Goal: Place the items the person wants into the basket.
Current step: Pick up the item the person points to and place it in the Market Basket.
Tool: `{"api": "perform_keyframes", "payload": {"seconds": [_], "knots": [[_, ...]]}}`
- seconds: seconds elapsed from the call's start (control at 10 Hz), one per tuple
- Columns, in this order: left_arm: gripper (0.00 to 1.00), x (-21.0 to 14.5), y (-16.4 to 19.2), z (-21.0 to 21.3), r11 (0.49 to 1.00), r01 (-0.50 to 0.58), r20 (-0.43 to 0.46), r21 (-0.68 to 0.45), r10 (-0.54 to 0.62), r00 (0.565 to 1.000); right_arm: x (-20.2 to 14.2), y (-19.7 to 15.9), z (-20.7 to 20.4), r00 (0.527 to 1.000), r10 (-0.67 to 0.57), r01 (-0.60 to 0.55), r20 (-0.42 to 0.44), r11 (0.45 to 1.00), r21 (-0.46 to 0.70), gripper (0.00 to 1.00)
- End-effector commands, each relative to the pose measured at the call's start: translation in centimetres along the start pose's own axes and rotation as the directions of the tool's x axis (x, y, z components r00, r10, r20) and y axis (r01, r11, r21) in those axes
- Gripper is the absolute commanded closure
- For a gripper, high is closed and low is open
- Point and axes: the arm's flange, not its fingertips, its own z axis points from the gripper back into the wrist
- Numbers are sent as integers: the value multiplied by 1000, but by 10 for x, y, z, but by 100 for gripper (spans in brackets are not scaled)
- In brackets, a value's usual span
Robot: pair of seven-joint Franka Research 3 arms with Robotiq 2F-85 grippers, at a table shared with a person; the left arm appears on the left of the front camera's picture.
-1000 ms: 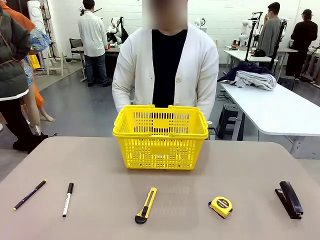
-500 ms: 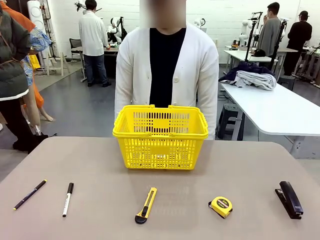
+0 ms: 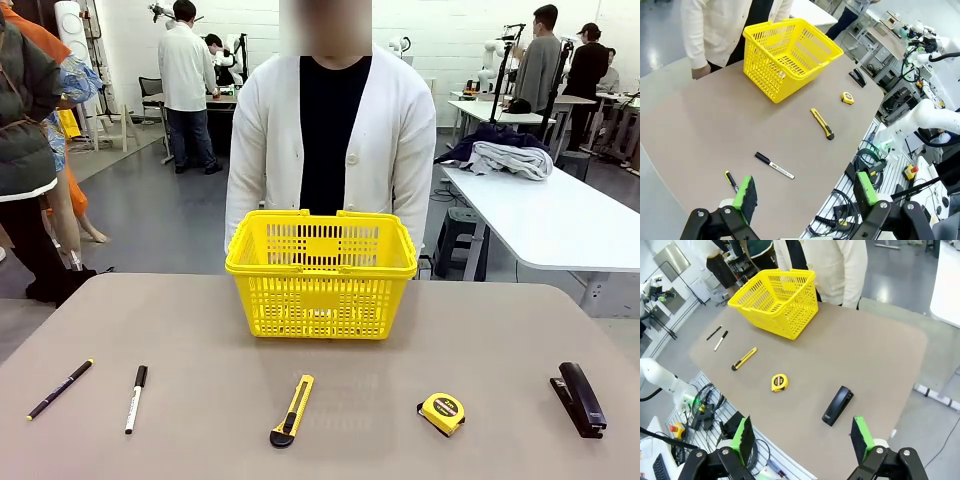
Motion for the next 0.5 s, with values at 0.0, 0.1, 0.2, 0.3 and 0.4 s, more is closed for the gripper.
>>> {"api": "perform_keyframes", "payload": {"seconds": [0.0, 0.1, 0.2, 0.3, 0.4], "knots": [[0, 3, -1, 2, 1000, 6, 4, -9, -6, 1000, 1, 1, 1, 1000, 10, -10, 10, 1000, 8, 0], [0, 3, -1, 2, 1000, 6, 4, -9, -6, 1000, 1, 1, 1, 1000, 10, -10, 10, 1000, 8, 0], [0, 3, -1, 2, 1000, 6, 4, -9, -6, 1000, 1, 1, 1, 1000, 10, -10, 10, 1000, 8, 0], [0, 3, -1, 2, 1000, 6, 4, -9, -6, 1000, 1, 1, 1, 1000, 10, -10, 10, 1000, 8, 0], [0, 3, -1, 2, 1000, 6, 4, -9, -6, 1000, 1, 1, 1, 1000, 10, -10, 10, 1000, 8, 0]]}}
